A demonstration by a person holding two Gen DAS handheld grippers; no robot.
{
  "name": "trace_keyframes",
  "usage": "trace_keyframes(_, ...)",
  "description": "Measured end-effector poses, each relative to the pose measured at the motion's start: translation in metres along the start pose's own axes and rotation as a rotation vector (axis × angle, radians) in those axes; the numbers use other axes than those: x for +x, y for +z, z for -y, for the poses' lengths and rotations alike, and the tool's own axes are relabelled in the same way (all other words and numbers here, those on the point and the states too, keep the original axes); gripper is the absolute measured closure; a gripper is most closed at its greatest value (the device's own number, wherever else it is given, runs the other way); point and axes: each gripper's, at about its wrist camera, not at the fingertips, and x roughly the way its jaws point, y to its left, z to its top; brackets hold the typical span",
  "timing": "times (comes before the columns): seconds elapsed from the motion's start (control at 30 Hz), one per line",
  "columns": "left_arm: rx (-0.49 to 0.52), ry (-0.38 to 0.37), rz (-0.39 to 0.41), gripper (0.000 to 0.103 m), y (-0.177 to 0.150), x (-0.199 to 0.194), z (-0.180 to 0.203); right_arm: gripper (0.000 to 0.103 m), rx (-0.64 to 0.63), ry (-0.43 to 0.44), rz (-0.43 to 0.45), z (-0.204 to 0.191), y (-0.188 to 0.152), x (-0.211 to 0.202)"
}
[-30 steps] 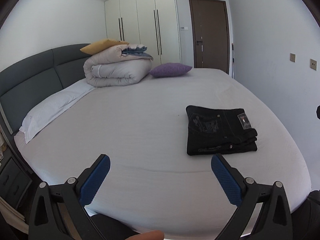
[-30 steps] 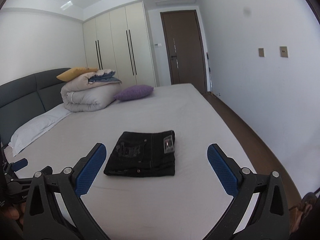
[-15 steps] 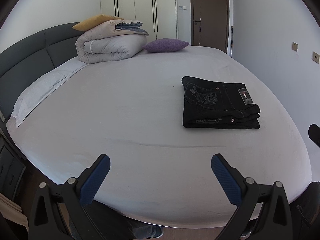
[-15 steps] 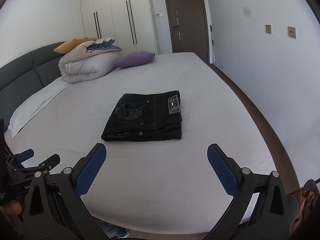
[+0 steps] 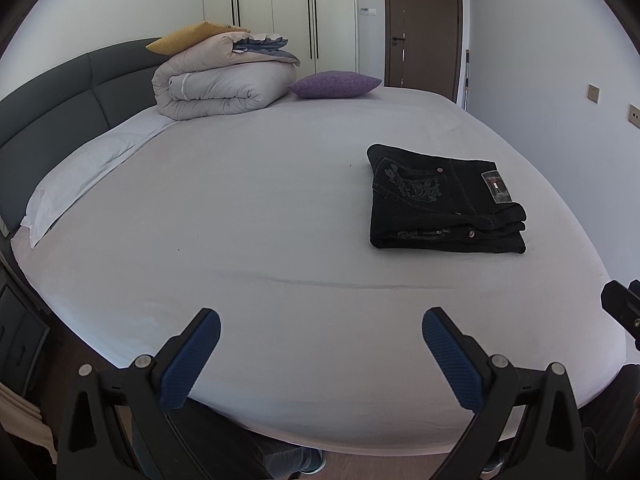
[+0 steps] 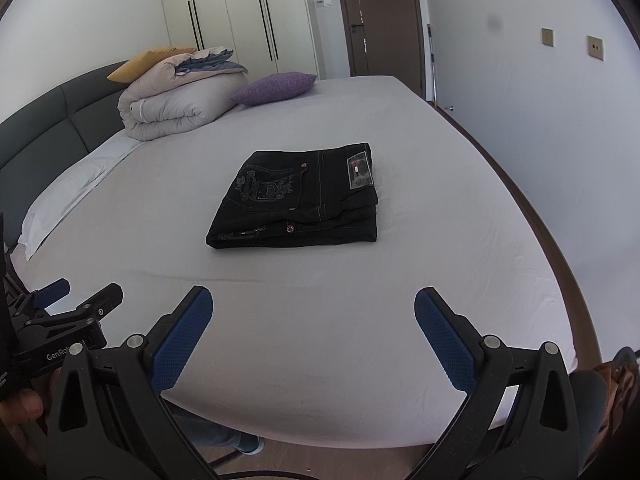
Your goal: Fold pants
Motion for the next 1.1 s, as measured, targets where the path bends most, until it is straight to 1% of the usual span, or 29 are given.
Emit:
trace_keyframes(0.53, 0.002, -0.009, 0.001, 0.000, -0.001, 0.001, 0.003, 0.000, 0.018, -0.001, -0.025, -0.009, 0.000, 0.016)
trace_keyframes(1.1, 0.005, -0.012, -0.003, 0.000, -0.002, 0.002, 0.007, 0.000, 0.021, -0.003, -0.029, -0.013, -0.001, 0.021)
